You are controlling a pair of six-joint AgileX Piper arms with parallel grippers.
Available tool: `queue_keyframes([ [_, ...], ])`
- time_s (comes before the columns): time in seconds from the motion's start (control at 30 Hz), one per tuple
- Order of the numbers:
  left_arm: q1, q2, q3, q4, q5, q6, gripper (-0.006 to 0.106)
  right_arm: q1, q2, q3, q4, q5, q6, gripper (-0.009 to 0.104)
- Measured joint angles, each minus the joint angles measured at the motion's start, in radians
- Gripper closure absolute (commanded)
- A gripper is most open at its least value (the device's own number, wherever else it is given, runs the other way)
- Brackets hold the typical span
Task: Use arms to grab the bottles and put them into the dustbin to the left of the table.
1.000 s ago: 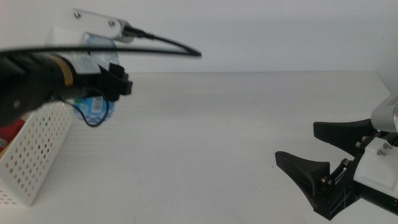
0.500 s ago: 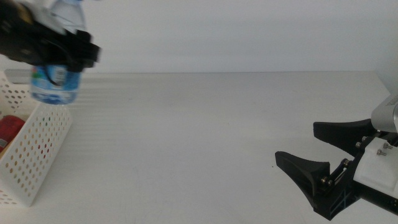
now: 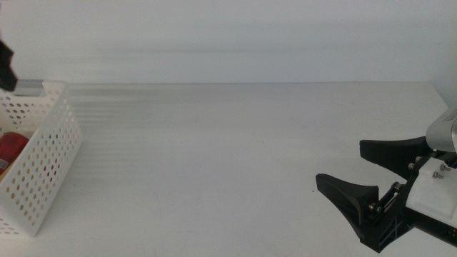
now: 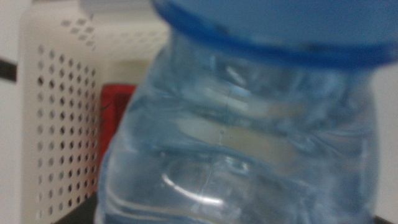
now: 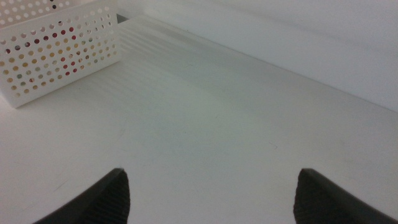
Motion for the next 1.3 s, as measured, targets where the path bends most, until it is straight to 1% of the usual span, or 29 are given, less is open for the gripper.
queue_keyframes([
  [0.2, 0.092, 0.103, -0.024, 0.0, 0.032, 0.003, 0.105, 0.0, 0.0, 0.0, 0.0, 0.0, -0.001, 0.025],
  [0.37, 0.135, 0.195, -0.024, 0.002, 0.031, 0.003, 0.105, 0.0, 0.0, 0.0, 0.0, 0.0, -0.001, 0.025],
  [0.83, 0.143, 0.41, -0.026, 0.022, -0.04, 0.021, 0.105, 0.0, 0.0, 0.0, 0.0, 0.0, -0.002, 0.025],
  [0.93, 0.143, 0.43, -0.026, 0.022, -0.047, 0.018, 0.102, 0.0, 0.0, 0.0, 0.0, 0.0, -0.003, 0.025],
  [1.0, 0.143, 0.439, -0.026, 0.023, -0.052, 0.018, 0.095, 0.0, 0.0, 0.0, 0.0, 0.0, -0.004, 0.025],
  [1.07, 0.143, 0.444, -0.028, 0.026, -0.061, 0.018, 0.082, 0.0, 0.0, 0.0, 0.0, 0.0, -0.004, 0.025],
  [1.17, 0.143, 0.447, -0.032, 0.029, -0.072, 0.018, 0.054, 0.0, 0.0, 0.0, 0.0, 0.0, -0.004, 0.025],
  [1.23, 0.143, 0.447, -0.032, 0.026, -0.071, 0.028, 0.03, 0.0, 0.0, 0.0, 0.0, 0.0, -0.004, 0.025],
  [1.3, 0.143, 0.447, -0.033, 0.023, -0.066, 0.039, 0.01, 0.0, 0.0, 0.0, 0.0, 0.0, -0.004, 0.025],
])
